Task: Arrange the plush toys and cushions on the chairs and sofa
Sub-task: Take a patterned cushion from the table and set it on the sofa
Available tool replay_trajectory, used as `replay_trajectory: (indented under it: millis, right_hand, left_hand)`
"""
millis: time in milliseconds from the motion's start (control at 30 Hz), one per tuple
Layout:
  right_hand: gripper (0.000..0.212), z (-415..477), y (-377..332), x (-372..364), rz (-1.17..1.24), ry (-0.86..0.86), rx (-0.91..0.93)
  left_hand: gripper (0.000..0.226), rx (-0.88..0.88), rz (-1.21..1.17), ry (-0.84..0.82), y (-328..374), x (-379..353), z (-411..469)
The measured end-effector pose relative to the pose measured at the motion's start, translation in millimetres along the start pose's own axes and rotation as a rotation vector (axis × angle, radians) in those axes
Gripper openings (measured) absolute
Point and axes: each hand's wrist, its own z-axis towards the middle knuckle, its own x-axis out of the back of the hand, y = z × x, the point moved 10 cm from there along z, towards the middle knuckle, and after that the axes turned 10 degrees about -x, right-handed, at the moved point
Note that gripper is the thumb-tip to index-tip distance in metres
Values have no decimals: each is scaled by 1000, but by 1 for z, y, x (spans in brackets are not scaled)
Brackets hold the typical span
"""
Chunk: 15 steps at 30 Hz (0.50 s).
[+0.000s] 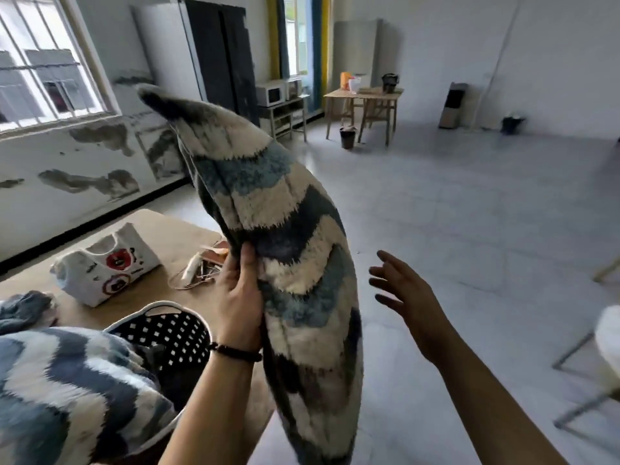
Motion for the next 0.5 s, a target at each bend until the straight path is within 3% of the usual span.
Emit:
replay_trajectory:
  millis: [133,233,367,433,500]
  right_hand:
    - [70,-34,47,86,107,194,-74]
    - [69,-54,81,141,401,121,-186]
    - [72,-105,87,221,603,115,-199]
    - [72,-137,90,279,569,212,-147]
    - [86,-174,96,351,545,442,-84]
  left_hand:
    - [29,141,-123,-212,-10,-72,-59]
    - [30,302,-145,-385,-16,-135,-117]
    - [22,326,-68,-617,-22,-219,-180]
    - [24,376,-22,-707,-35,-268,-214]
    - [30,385,4,-787,-48,-316,-242]
